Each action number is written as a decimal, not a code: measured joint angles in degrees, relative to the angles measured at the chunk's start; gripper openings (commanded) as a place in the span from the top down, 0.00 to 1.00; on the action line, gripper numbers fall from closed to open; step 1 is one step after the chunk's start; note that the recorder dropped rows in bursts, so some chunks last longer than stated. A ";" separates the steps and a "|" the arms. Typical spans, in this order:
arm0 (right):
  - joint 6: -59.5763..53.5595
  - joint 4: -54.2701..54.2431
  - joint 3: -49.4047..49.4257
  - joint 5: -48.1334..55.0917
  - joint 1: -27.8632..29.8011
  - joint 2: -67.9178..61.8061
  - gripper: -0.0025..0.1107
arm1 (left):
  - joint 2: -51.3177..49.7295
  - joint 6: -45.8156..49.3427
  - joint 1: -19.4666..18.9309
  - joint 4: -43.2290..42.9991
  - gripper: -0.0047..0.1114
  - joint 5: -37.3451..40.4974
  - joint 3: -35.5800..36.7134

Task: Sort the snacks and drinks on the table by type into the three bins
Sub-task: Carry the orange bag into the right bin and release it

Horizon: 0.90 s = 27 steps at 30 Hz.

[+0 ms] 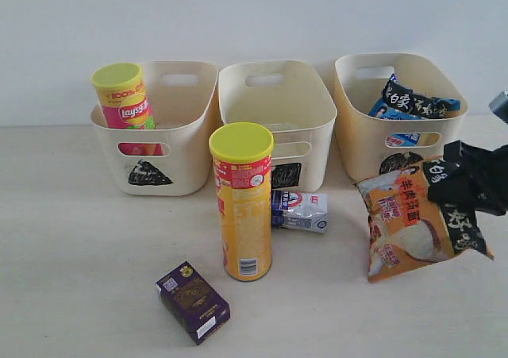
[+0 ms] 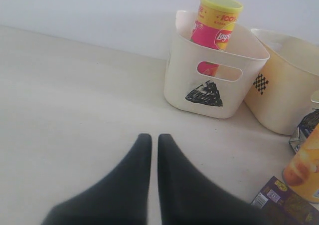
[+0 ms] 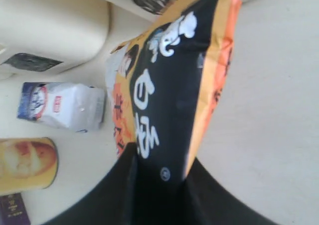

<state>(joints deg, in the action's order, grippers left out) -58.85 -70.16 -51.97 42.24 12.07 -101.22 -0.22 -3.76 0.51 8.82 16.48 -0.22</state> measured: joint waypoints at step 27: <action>9.01 11.37 -9.95 -2.60 0.00 28.37 0.98 | 0.00 0.00 0.00 0.00 0.92 0.00 0.00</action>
<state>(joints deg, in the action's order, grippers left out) -49.84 -58.78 -61.93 39.63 12.07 -72.85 -0.22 -3.76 0.51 8.82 16.48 -0.22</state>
